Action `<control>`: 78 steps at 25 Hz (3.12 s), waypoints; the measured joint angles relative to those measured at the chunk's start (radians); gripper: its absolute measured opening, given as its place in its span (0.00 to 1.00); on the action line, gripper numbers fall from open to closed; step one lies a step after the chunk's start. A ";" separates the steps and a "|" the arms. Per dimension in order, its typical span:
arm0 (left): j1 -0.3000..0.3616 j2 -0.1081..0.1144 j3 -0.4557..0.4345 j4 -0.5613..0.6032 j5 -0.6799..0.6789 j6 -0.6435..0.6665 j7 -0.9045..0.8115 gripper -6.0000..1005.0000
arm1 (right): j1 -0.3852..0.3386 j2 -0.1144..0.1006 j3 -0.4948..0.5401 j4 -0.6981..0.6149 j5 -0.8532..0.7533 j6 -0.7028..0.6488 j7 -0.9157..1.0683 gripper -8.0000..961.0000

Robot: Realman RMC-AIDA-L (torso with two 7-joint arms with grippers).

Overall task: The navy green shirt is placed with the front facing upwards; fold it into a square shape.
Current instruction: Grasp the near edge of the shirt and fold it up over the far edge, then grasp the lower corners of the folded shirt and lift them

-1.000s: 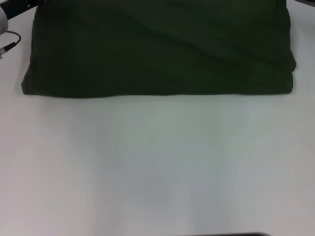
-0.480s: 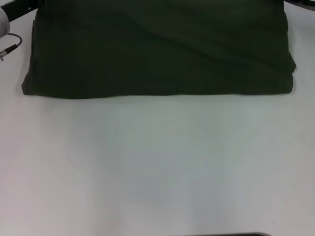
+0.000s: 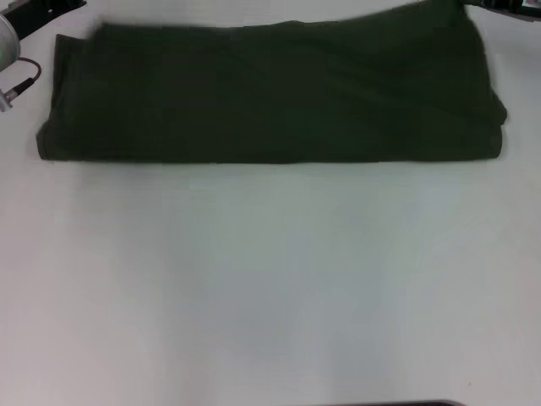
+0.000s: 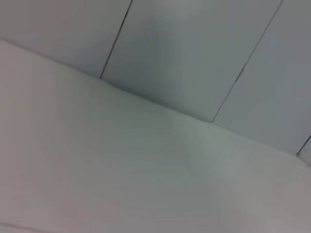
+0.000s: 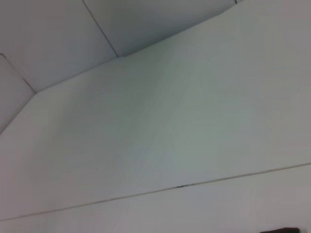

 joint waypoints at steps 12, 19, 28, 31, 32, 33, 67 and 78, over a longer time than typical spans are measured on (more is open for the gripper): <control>0.034 -0.016 -0.001 0.007 -0.120 0.009 0.097 0.43 | -0.032 0.009 0.005 -0.014 0.113 0.036 -0.056 0.55; 0.099 0.002 -0.004 0.023 -0.144 0.229 0.112 0.70 | -0.117 0.005 0.002 -0.026 0.246 -0.106 -0.166 0.73; 0.187 0.000 0.009 0.071 -0.136 0.495 0.098 0.93 | -0.226 -0.033 0.005 -0.075 0.244 -0.369 -0.149 0.78; 0.208 0.004 0.027 0.073 -0.133 0.543 0.094 0.95 | -0.257 -0.050 0.001 -0.100 0.222 -0.429 -0.114 0.78; 0.214 0.004 0.032 0.074 -0.133 0.552 0.093 0.95 | -0.266 -0.059 0.000 -0.103 0.209 -0.448 -0.096 0.78; 0.218 0.004 0.036 0.075 -0.132 0.558 0.090 0.95 | -0.274 -0.068 0.000 -0.105 0.195 -0.465 -0.081 0.78; 0.229 0.002 0.054 0.120 0.044 0.497 0.041 0.95 | -0.255 -0.085 -0.063 -0.055 -0.051 -0.415 0.213 0.78; 0.220 0.003 0.058 0.117 0.044 0.467 0.036 0.95 | -0.232 -0.057 -0.107 -0.052 -0.050 -0.360 0.212 0.76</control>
